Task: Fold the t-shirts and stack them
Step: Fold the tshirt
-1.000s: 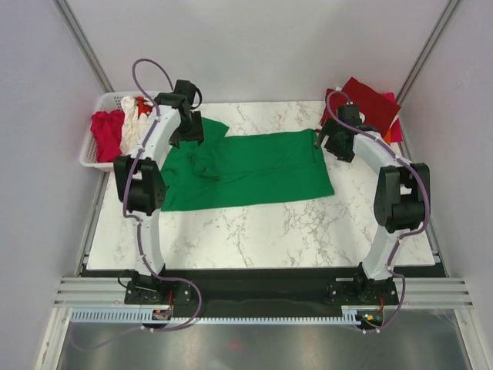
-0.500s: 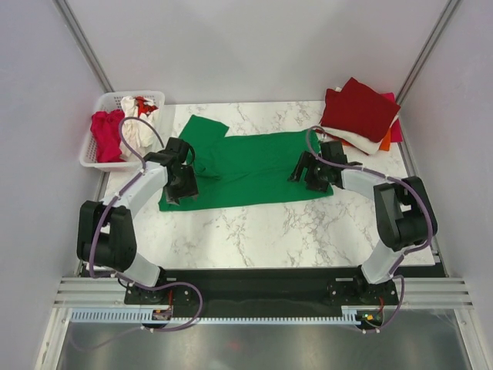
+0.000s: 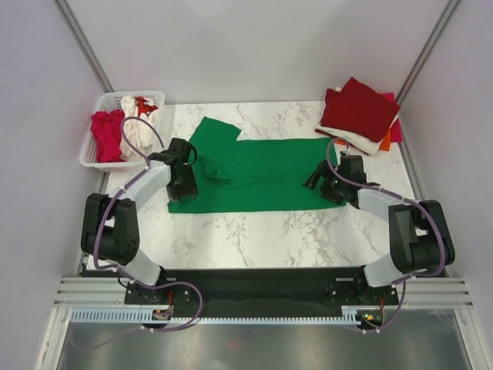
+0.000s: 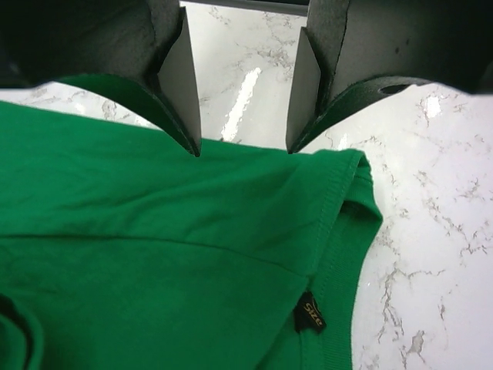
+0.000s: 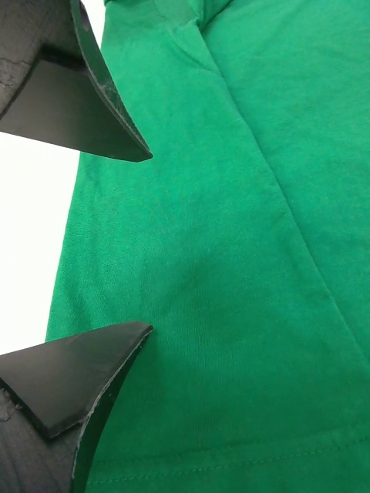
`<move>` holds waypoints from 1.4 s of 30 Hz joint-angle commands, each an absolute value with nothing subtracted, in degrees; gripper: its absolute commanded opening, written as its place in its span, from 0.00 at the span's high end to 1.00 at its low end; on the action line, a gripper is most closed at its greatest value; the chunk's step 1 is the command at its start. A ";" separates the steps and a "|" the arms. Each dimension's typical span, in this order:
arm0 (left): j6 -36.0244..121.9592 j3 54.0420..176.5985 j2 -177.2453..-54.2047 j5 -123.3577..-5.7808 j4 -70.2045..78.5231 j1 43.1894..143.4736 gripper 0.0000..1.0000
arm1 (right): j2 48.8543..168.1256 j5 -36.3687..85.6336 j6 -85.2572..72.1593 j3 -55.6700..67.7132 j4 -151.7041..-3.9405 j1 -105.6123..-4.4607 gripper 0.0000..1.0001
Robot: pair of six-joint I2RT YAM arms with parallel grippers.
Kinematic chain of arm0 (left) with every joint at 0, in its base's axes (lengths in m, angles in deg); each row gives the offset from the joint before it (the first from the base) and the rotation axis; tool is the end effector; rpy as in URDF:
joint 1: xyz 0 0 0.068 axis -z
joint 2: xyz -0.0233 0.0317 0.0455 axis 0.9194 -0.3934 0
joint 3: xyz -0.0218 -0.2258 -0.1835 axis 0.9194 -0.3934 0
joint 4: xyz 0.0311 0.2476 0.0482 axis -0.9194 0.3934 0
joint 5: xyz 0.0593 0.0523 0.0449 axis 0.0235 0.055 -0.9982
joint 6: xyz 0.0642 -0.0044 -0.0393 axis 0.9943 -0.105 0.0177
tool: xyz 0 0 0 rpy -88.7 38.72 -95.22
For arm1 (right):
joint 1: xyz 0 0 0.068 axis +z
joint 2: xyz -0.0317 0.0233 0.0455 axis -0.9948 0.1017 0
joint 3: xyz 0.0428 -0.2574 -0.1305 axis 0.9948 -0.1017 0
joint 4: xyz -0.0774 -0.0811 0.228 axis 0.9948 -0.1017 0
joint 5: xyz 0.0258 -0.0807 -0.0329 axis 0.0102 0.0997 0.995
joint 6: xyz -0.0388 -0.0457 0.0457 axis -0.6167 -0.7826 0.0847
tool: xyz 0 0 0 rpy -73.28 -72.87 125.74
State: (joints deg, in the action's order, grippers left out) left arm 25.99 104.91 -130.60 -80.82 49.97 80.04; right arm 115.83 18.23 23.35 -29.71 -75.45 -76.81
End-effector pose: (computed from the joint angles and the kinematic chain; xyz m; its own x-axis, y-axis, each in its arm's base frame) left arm 0.2943 -0.0600 0.2061 -0.9027 -0.2744 -0.3313 -0.2807 0.9593 -0.0298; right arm 0.3026 0.0546 0.1603 -0.7518 0.4878 -0.4437 0.2001 0.8099 0.5514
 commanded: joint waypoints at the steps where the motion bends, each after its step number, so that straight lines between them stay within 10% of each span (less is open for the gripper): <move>1: 21.42 105.82 -133.13 -83.12 46.96 79.84 0.45 | 114.87 21.55 21.97 -33.67 -84.61 -76.96 0.05; 12: 15.79 97.74 -139.64 -80.30 36.15 80.98 0.48 | 114.78 19.53 22.58 -36.81 -82.42 -76.87 0.05; 28: 13.59 80.67 -105.80 -80.04 36.76 82.39 0.48 | 97.11 18.21 24.09 -40.36 -92.60 -76.96 0.04; 42: 12.71 101.85 -135.84 -83.73 34.13 94.34 0.49 | 92.28 21.55 19.69 -31.55 -101.57 -76.96 0.03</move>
